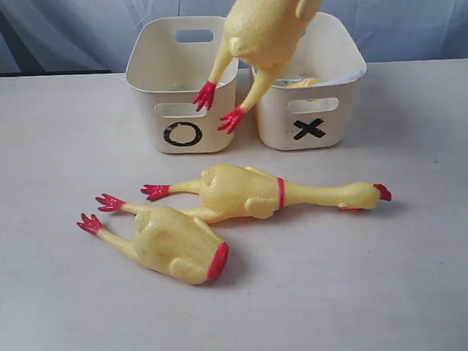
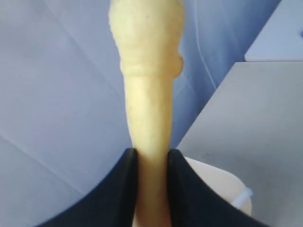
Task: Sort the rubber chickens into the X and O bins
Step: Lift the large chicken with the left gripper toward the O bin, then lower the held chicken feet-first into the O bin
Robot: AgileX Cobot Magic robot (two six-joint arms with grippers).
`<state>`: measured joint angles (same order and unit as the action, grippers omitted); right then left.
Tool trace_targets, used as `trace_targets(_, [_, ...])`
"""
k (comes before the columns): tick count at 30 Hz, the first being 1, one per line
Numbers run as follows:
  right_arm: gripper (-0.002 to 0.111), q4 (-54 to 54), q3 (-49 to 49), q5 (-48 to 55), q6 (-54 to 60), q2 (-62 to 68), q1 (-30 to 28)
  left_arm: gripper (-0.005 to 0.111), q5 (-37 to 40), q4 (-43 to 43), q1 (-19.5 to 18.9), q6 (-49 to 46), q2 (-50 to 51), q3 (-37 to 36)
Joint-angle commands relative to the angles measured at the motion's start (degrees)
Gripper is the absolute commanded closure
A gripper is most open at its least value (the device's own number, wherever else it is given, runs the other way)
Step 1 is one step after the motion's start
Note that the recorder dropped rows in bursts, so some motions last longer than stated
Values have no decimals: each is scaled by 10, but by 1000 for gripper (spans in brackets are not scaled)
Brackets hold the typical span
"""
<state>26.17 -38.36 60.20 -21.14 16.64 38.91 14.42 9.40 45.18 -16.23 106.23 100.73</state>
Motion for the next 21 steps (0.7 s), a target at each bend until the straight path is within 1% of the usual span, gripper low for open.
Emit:
trace_targets(1, [55, -2, 2, 1, 2, -3, -2, 104, 6, 47, -52, 100, -6, 14])
trace_targets(3, [55, -6, 2, 1, 2, -3, -2, 104, 3, 46, -77, 127, -6, 15])
trace_targets(5, [55, -10, 2, 1, 2, -3, -2, 104, -19, 46, -99, 129, -6, 15])
trace_targets(7, [55, -10, 2, 1, 2, -3, -2, 104, -52, 46, -113, 129, -6, 15])
trace_targets(10, [55, -10, 2, 1, 2, -3, -2, 104, -82, 49, -117, 129, -10, 15])
trace_targets(14, [55, -11, 2, 1, 2, -3, -2, 104, -89, 50, -117, 129, -13, 26])
trace_targets(17, [55, -12, 2, 1, 2, -3, -2, 104, -112, 54, -117, 127, -13, 29])
trace_targets(21, [55, -12, 2, 1, 2, -3, -2, 104, -135, 78, -117, 126, -6, 29])
